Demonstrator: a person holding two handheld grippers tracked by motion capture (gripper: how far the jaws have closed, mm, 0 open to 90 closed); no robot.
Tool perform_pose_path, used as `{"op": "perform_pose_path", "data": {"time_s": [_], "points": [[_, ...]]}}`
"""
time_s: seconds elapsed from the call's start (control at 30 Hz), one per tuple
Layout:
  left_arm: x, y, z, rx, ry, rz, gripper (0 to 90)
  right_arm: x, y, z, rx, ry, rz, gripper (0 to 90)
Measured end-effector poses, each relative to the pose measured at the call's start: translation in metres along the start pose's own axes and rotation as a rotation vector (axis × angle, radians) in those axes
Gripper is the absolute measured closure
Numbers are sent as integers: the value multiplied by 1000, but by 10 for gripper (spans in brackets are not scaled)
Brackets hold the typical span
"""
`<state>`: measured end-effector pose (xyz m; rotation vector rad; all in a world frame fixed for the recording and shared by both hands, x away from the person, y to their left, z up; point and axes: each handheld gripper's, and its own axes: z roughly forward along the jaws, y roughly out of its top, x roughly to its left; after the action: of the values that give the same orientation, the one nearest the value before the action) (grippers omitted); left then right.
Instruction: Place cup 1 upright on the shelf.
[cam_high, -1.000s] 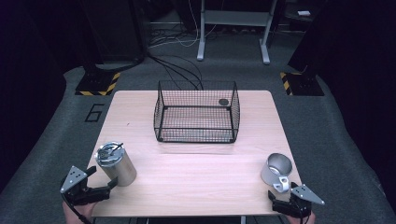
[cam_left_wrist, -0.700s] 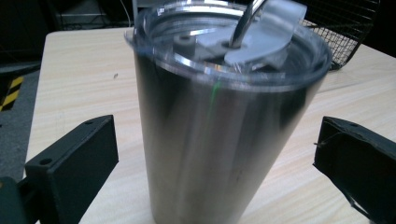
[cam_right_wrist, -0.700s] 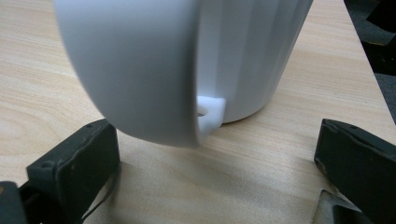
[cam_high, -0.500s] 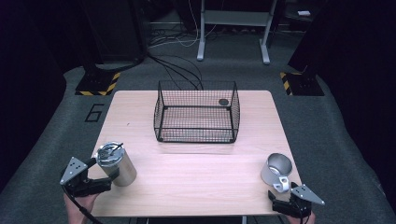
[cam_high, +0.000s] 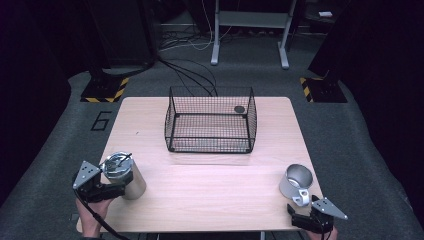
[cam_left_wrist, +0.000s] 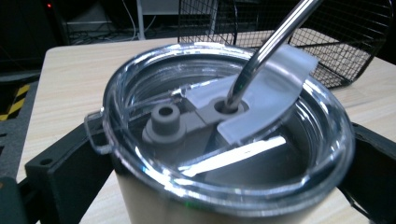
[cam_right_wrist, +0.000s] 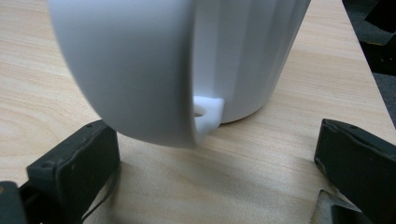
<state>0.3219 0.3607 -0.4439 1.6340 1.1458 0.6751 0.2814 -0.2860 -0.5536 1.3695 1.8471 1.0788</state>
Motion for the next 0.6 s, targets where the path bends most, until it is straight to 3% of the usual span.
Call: {"op": "perform_pose_path", "data": {"time_s": [0.27, 0.37, 0.6], "points": [[1, -3, 9, 15, 9, 6, 0, 0, 0, 0, 3, 0, -4, 0], [-2, -6, 12, -4, 25, 18, 18, -1, -1, 0, -4, 2, -6, 0], [-1, -5, 11, 7, 20, 41, 32, -1, 0, -1, 7, 3, -5, 0]]}}
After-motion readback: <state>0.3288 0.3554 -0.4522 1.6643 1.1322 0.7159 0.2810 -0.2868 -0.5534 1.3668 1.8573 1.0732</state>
